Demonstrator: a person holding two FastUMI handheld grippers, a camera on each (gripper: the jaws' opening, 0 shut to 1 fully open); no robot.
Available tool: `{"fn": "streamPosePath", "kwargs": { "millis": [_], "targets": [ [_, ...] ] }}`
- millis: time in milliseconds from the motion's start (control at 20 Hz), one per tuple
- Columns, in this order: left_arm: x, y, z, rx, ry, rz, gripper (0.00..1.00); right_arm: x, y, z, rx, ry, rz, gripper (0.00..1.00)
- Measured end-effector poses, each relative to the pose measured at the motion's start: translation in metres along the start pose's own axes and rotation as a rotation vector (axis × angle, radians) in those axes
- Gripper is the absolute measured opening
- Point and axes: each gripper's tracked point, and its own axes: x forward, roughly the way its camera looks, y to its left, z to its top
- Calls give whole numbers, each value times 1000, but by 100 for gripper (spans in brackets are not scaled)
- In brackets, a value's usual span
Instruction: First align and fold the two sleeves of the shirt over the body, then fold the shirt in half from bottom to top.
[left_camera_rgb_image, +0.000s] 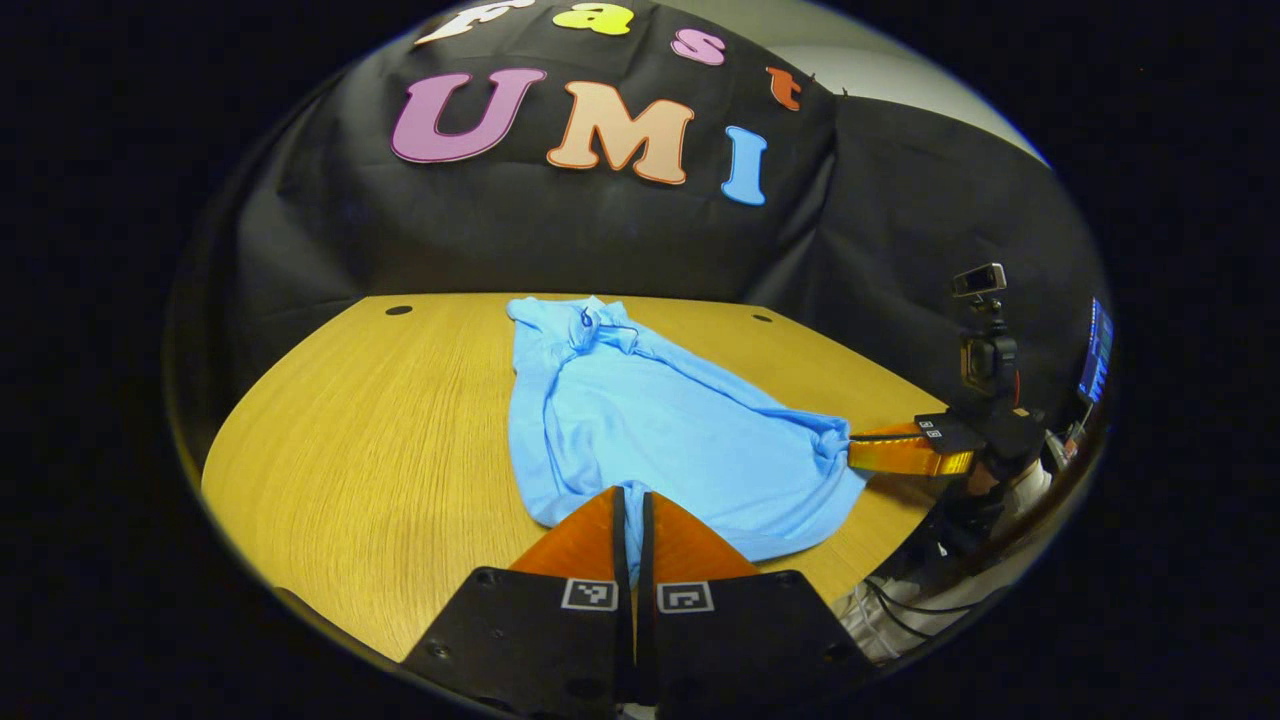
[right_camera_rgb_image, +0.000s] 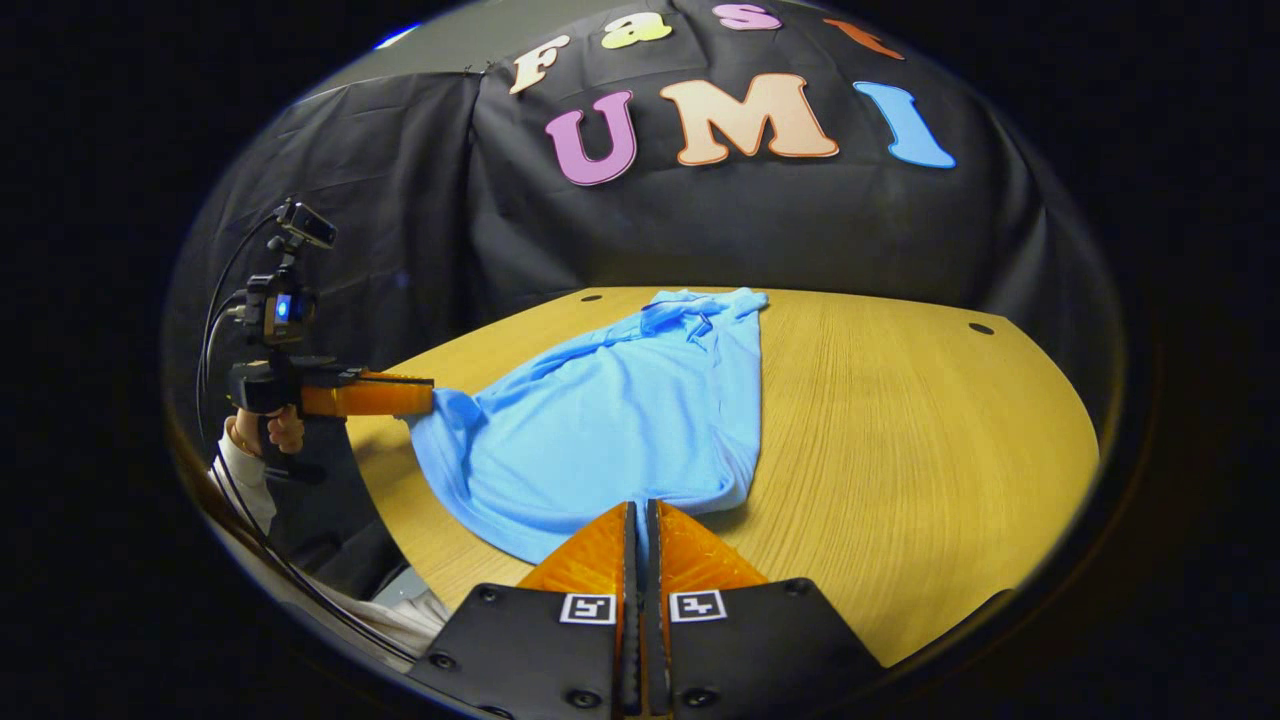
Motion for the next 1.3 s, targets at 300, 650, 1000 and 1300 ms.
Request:
{"fn": "streamPosePath", "kwargs": {
  "millis": [300, 650, 1000, 1300],
  "targets": [
    [43, 26, 72, 16, -75, 3, 0, 40, -38, 88, -10, -84, -70, 5],
    [101, 73, 143, 15, -153, 51, 0, 117, -99, 154, -13, -94, -152, 5],
    [163, 122, 191, -15, -175, 99, 0, 188, -121, 208, 6, -77, -200, 5],
    [205, 165, 220, -65, -197, 143, 0, 244, -138, 242, 17, -78, -245, 5]
  ]
}}
